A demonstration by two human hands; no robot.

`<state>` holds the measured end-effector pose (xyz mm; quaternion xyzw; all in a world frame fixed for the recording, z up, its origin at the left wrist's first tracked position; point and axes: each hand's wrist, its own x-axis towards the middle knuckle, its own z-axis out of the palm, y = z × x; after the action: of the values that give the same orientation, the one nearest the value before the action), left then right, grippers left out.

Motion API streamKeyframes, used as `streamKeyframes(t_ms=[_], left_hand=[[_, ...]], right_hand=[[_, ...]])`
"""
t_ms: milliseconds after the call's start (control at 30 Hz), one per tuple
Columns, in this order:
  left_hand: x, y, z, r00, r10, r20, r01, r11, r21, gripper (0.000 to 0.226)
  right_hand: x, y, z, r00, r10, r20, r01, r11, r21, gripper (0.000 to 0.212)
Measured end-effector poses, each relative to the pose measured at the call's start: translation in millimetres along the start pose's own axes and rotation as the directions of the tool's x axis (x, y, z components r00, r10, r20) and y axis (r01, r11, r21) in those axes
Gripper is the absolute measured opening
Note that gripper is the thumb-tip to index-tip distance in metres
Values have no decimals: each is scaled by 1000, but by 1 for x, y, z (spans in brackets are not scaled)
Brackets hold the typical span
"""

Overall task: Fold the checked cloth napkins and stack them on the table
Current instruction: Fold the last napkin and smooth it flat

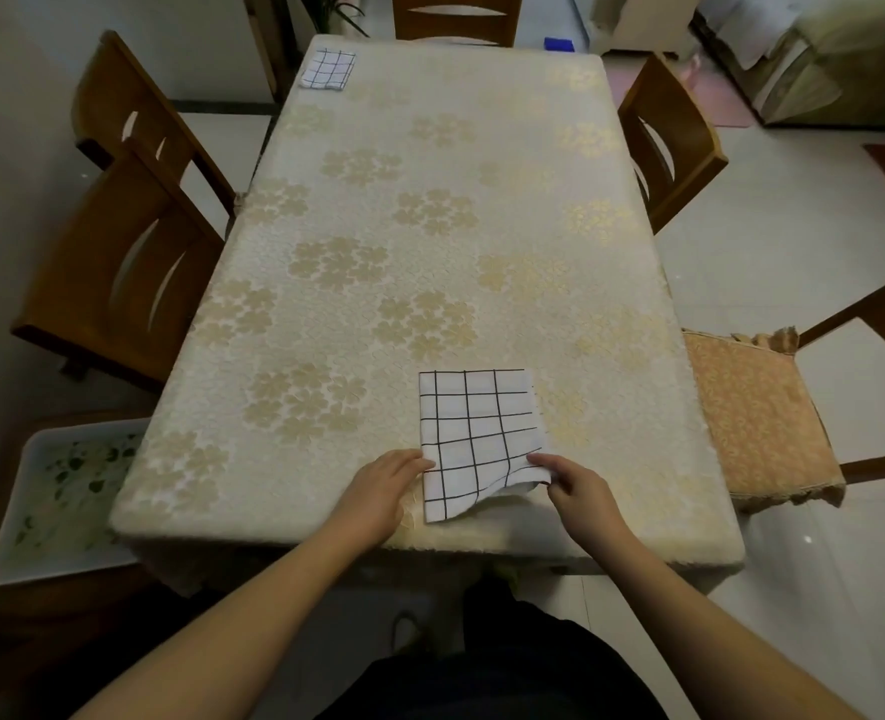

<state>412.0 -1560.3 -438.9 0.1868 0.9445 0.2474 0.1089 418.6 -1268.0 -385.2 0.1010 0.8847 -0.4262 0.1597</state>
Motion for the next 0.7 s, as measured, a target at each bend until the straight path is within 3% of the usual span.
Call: streamKeyframes(t_ms=[100, 167, 267, 367, 467, 567, 700], left_hand=[[4, -1, 0, 1000, -23, -5, 23, 1000, 10, 75], [9, -2, 0, 999, -37, -7, 37, 999, 14, 71], [21, -7, 5, 999, -26, -23, 26, 1000, 11, 68], [33, -6, 7, 999, -46, -24, 45, 999, -29, 69], [47, 1, 2, 982, -170, -79, 152, 969, -194, 39], [61, 7, -6, 924, -380, -34, 341, 862, -374, 10], [79, 14, -15, 842, -537, -46, 450, 748, -488, 4]], right_hand=[[3, -10, 1, 996, 87, 17, -88, 952, 292, 48], [9, -12, 1, 983, 174, 57, -178, 837, 517, 52], [21, -16, -3, 965, 233, 124, -252, 675, 694, 54], [30, -26, -9, 955, 229, 189, -287, 546, 787, 50], [43, -33, -14, 946, 205, 253, -320, 446, 836, 49], [60, -38, -18, 940, 192, 283, -340, 435, 834, 47], [86, -38, -19, 941, 180, 288, -340, 468, 816, 40]])
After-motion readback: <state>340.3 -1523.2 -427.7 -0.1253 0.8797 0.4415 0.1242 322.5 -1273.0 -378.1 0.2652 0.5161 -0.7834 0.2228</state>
